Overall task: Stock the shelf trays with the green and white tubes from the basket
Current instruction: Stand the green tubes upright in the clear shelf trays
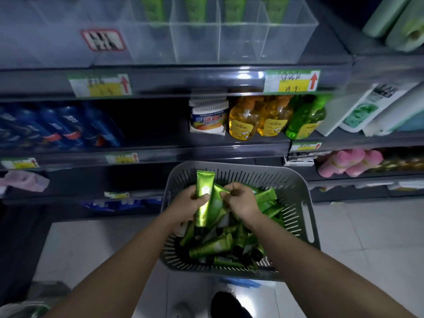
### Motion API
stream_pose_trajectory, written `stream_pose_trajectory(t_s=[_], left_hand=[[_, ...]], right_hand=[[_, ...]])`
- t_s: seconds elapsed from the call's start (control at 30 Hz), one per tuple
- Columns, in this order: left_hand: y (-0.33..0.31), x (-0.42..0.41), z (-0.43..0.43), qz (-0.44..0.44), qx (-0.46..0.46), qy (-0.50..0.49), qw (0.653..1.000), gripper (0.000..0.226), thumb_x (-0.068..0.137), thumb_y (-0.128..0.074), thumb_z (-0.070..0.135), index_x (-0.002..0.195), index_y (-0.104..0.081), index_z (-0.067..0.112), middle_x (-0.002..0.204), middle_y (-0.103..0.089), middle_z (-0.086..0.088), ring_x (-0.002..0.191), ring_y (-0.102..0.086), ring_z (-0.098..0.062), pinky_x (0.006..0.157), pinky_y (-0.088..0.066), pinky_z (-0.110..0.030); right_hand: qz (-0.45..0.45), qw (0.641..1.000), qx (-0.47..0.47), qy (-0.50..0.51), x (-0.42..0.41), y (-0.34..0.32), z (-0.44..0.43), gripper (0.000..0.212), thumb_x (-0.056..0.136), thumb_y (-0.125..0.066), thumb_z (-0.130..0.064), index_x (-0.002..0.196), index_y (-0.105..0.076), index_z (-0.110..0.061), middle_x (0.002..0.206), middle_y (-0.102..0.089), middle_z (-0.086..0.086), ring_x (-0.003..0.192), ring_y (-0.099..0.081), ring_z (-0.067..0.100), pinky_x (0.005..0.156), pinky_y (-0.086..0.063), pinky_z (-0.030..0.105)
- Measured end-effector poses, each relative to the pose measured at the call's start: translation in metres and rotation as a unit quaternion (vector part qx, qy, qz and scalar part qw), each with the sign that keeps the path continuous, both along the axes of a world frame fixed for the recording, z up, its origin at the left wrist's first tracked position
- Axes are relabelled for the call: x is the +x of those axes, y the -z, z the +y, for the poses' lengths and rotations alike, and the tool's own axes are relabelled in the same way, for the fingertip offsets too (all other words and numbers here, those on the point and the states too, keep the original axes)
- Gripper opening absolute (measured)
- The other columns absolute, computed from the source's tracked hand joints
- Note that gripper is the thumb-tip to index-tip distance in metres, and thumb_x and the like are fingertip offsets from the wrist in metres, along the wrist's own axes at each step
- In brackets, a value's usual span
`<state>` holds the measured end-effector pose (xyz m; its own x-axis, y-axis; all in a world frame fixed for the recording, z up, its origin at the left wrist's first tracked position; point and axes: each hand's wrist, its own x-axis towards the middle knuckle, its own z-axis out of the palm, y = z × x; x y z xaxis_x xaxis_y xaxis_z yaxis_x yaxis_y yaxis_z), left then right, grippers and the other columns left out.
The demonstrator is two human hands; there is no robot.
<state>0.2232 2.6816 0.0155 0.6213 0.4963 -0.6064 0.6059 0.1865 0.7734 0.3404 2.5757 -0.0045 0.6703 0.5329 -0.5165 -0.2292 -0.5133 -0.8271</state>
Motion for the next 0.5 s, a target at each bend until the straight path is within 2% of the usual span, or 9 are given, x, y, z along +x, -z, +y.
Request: stream_pose_trajectory(t_s=[0.03,0.1,0.17,0.27,0.33,0.4,0.5], left_hand=[[-0.01,-0.002,0.002,-0.018,0.003,-0.016,1.0,0.017,0.094,-0.057,0.022,0.112,-0.056,0.022,0.109,-0.065,-0.006,0.092,-0.063,-0.021,0.074,-0.054,-0.034],[-0.031,-0.01,0.007,-0.045,0.005,-0.032,0.998,0.013,0.095,-0.056,0.021,0.108,-0.058,0.019,0.105,-0.066,-0.008,0.093,-0.065,-0.025,0.081,-0.055,-0.045],[-0.053,-0.02,0.014,-0.061,0.029,-0.029,0.997,0.014,0.095,-0.056,0.023,0.107,-0.06,0.017,0.105,-0.066,-0.009,0.094,-0.065,-0.026,0.084,-0.054,-0.046],[-0.085,-0.039,0.024,-0.106,0.068,-0.008,0.992,0.006,0.095,-0.057,0.019,0.098,-0.061,0.02,0.101,-0.067,-0.003,0.09,-0.063,-0.02,0.075,-0.051,-0.034],[-0.107,-0.051,0.03,-0.135,0.101,0.0,0.986,0.01,0.093,-0.059,0.015,0.093,-0.058,0.025,0.098,-0.066,-0.001,0.09,-0.062,-0.02,0.069,-0.048,-0.031],[-0.127,-0.062,0.035,-0.169,0.122,-0.006,0.978,0.014,0.091,-0.061,0.01,0.095,-0.057,0.023,0.095,-0.065,-0.002,0.087,-0.061,-0.02,0.063,-0.049,-0.025],[-0.16,-0.074,0.042,-0.209,0.131,-0.023,0.969,0.015,0.091,-0.061,0.008,0.104,-0.058,0.016,0.09,-0.065,0.003,0.078,-0.062,-0.012,0.055,-0.051,-0.017]], right_hand=[[-0.014,1.0,0.011,0.006,-0.001,-0.009,0.001,0.022,0.085,-0.069,-0.006,0.073,-0.057,-0.021,0.072,-0.061,0.001,0.068,-0.055,0.017,0.066,-0.048,0.031],[-0.032,0.999,0.034,0.007,-0.005,-0.028,0.004,0.015,0.085,-0.07,-0.008,0.078,-0.061,-0.018,0.077,-0.062,0.004,0.074,-0.057,0.018,0.07,-0.049,0.032],[-0.051,0.998,0.046,0.003,-0.012,-0.05,0.006,0.012,0.087,-0.069,-0.01,0.081,-0.061,-0.018,0.078,-0.061,0.004,0.072,-0.056,0.017,0.067,-0.047,0.029],[-0.1,0.992,0.072,-0.013,-0.025,-0.083,0.01,0.014,0.087,-0.069,-0.012,0.079,-0.06,-0.019,0.069,-0.06,0.003,0.064,-0.055,0.016,0.065,-0.048,0.031],[-0.124,0.988,0.089,-0.026,-0.036,-0.106,0.013,0.012,0.088,-0.068,-0.013,0.082,-0.059,-0.018,0.071,-0.06,0.007,0.064,-0.056,0.017,0.064,-0.048,0.032],[-0.159,0.981,0.101,-0.034,-0.047,-0.128,0.018,0.017,0.087,-0.069,-0.015,0.078,-0.056,-0.022,0.072,-0.059,0.007,0.066,-0.056,0.019,0.063,-0.048,0.034],[-0.206,0.969,0.128,-0.046,-0.06,-0.158,0.025,0.018,0.086,-0.07,-0.015,0.077,-0.057,-0.023,0.071,-0.06,0.003,0.07,-0.059,0.02,0.071,-0.052,0.039]])
